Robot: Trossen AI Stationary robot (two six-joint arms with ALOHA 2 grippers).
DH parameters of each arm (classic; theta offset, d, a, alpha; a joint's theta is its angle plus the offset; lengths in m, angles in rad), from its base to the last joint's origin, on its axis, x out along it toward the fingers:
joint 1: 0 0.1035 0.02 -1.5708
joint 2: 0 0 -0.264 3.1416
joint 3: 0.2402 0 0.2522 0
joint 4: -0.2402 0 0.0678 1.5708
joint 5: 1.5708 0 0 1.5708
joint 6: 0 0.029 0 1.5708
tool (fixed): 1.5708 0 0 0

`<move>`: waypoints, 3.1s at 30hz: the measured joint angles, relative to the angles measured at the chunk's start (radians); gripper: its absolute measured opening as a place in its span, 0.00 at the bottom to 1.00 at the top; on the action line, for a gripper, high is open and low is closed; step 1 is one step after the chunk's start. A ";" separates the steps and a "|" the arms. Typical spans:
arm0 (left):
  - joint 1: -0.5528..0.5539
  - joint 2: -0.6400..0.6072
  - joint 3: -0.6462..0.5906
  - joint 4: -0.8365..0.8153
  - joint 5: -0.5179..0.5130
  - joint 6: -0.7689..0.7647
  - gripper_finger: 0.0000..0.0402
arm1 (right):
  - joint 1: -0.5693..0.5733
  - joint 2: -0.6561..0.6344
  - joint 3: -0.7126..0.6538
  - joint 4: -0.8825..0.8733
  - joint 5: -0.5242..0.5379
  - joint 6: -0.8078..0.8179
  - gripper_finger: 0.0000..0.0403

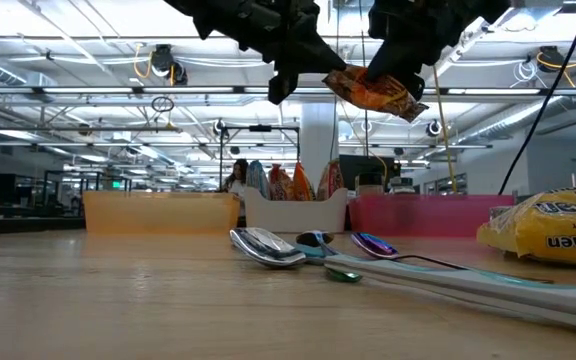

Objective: Pick & Place Food Item
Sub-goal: Put the orange spice bag into the red bin

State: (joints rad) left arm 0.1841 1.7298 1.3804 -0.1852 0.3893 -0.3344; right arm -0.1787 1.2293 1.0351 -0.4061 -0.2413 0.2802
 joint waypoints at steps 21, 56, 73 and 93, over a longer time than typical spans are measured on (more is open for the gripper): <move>0.123 -0.276 0.000 -0.069 -0.117 0.080 0.00 | -0.183 -0.287 -0.146 0.356 0.005 0.163 0.56; 0.098 -0.242 0.000 0.034 -0.125 0.071 0.00 | -0.094 -0.183 -0.574 1.389 0.215 0.544 0.30; 0.115 -0.243 0.000 0.035 -0.132 0.070 0.05 | -0.094 -0.183 -0.574 1.415 0.218 0.544 0.00; 0.256 -0.243 0.000 0.173 -0.035 -0.019 0.58 | -0.122 -0.191 -0.554 1.458 0.133 0.553 0.00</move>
State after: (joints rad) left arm 0.4397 1.4868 1.3800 -0.0121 0.3539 -0.3533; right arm -0.3012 1.0380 0.4816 1.0522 -0.1080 0.8330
